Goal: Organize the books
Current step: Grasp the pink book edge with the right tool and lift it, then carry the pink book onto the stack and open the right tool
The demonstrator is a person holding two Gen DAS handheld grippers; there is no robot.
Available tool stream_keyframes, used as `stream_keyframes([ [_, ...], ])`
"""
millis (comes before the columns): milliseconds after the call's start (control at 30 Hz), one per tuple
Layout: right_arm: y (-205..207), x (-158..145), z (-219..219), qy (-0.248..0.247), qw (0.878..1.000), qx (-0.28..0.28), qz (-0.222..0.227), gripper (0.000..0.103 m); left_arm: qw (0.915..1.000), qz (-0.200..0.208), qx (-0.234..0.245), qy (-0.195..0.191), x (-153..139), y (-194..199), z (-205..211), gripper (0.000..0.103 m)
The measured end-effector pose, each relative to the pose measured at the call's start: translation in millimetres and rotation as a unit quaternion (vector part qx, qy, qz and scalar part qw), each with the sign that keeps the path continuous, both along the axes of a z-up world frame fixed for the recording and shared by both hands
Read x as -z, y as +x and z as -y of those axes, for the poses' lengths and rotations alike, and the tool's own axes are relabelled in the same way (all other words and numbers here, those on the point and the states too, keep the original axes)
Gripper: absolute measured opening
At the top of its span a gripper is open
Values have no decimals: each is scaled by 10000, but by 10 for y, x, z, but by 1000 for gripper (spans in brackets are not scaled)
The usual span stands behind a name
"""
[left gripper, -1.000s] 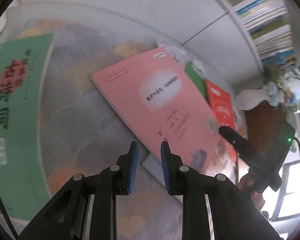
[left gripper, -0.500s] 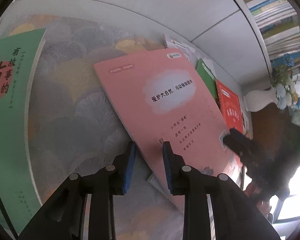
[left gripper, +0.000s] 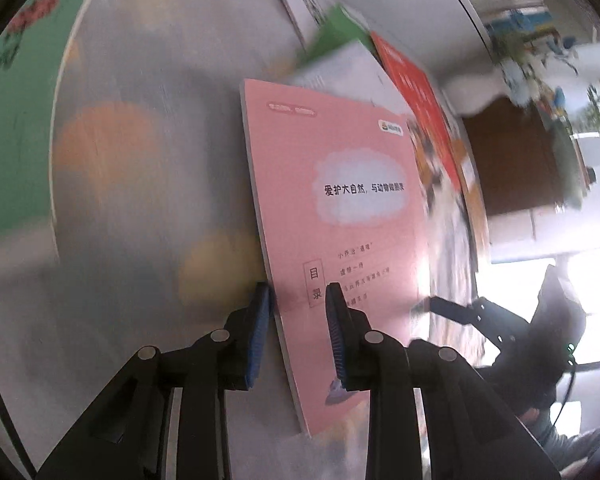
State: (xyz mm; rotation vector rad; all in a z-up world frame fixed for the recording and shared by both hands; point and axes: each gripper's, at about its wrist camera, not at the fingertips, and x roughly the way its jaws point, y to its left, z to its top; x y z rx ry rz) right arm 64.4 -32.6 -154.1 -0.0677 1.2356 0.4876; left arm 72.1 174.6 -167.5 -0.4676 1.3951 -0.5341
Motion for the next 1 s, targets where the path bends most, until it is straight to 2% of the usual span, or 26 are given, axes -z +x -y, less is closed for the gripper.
stream_keyframes([
  [167,-216,38,111,-54,9993,359,-76,57,9998,-185,70,-55,10,-303,18,24],
  [267,-218,90,213,356,9967,721,-103,60,9999,-125,-3,6,21,-380,37,24],
  [300,-209,98,253,581,9947,842,-103,67,10000,-84,10,52,18,-388,55,24],
  [333,-218,77,287,759,9930,900,-123,68,10000,-32,11,90,10,-389,77,24],
  [433,-204,103,452,1282,9854,1115,-119,68,9999,77,-22,138,-2,-419,68,24],
  [533,-250,75,519,1417,9829,1159,-171,64,9996,192,-31,214,-8,-429,76,24],
  [600,-362,13,623,1748,9775,1161,-227,64,9995,237,-61,193,0,-441,55,24],
  [667,-466,-69,707,2390,9628,1230,-280,62,9996,232,-101,114,9,-446,22,24],
  [733,-523,-122,843,3294,9339,1321,-438,55,9997,192,-117,12,24,-447,-5,24],
  [767,-527,-118,872,3835,9119,1337,-595,48,9997,181,-133,-25,30,-446,-13,24],
  [800,-519,-102,854,4076,9005,1363,-668,45,9997,173,-142,-46,33,-444,-18,24],
  [833,-512,-89,821,4178,8949,1404,-696,43,9997,171,-145,-48,35,-447,-19,24],
  [867,-475,-78,744,4101,8983,1418,-682,40,9997,183,-150,-45,33,-451,-18,24],
  [967,-386,-158,500,3411,9291,1389,-350,14,9998,152,-132,-59,-1,-467,-17,24],
  [1000,-366,-221,470,3295,9336,1386,-221,9,9998,123,-126,-98,-20,-473,-24,24],
])
